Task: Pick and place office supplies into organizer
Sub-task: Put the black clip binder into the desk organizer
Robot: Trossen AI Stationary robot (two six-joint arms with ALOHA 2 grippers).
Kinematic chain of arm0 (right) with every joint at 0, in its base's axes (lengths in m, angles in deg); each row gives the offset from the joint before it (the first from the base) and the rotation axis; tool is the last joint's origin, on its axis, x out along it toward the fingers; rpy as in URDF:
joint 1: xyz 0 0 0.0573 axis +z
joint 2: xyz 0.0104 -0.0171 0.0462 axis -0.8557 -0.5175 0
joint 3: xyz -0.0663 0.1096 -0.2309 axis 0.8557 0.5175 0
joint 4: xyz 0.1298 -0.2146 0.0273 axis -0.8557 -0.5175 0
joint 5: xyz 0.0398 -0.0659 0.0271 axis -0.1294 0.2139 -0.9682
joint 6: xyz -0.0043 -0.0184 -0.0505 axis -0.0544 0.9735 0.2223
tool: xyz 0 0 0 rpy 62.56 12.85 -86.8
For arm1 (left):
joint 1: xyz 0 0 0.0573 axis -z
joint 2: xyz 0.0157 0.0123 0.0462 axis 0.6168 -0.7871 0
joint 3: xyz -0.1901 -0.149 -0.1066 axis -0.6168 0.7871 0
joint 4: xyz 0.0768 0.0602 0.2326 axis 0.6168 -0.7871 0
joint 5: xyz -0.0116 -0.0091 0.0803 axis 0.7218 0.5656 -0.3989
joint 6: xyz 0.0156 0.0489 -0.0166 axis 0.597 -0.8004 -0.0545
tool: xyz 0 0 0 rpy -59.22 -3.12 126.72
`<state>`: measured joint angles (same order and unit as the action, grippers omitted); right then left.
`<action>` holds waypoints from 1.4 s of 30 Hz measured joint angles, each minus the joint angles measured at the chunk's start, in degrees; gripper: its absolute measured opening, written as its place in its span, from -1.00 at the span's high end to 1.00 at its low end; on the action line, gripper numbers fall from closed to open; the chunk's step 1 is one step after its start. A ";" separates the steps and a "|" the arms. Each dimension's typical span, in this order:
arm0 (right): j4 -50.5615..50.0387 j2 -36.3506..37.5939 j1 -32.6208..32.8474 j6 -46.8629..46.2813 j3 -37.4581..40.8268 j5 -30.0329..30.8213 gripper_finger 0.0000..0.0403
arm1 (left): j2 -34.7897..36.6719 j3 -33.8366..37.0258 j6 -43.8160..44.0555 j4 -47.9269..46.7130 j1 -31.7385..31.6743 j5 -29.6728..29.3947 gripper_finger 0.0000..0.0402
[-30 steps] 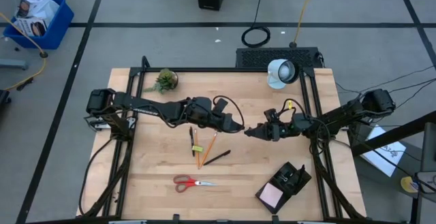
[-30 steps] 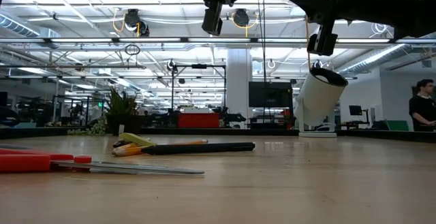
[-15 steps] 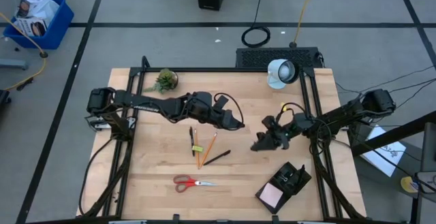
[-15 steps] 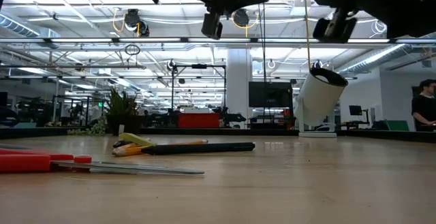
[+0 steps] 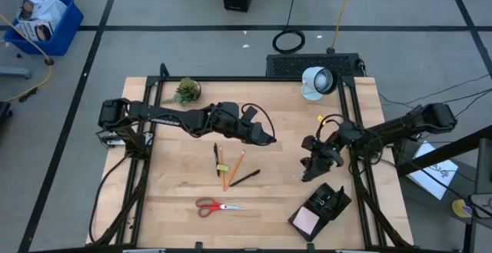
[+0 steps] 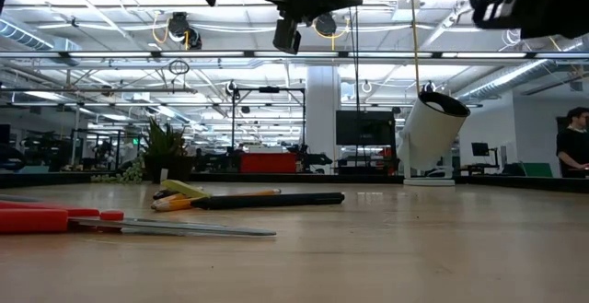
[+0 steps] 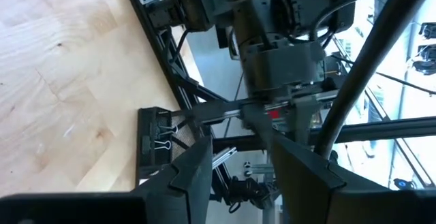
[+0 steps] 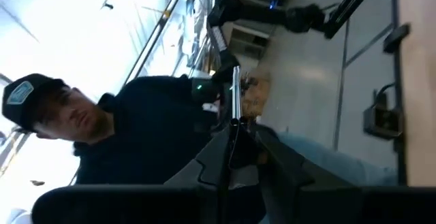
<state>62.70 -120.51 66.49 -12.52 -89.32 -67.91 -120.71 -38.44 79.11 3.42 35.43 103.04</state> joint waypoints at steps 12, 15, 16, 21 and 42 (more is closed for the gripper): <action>-38.95 14.92 1.12 7.96 -17.13 0.51 0.76 | 0.00 0.00 -0.68 0.10 -0.16 0.00 0.23; -49.70 16.40 1.12 11.27 -23.24 2.81 0.76 | 0.00 0.00 -0.67 0.10 -0.27 0.00 0.23; -53.05 16.65 1.12 11.88 -25.24 3.51 0.76 | 0.00 0.00 -0.68 0.08 -0.28 -0.02 0.23; -73.53 16.39 3.31 17.04 -35.03 6.00 0.76 | 0.00 0.00 -1.35 0.08 -0.74 0.07 0.23; -113.64 -0.32 22.87 21.58 -55.05 27.04 0.75 | 0.00 0.00 -3.36 0.06 -3.56 2.10 0.23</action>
<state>-50.94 -120.83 89.35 9.06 -144.37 -40.87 -120.71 -38.44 75.76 3.48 31.86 105.13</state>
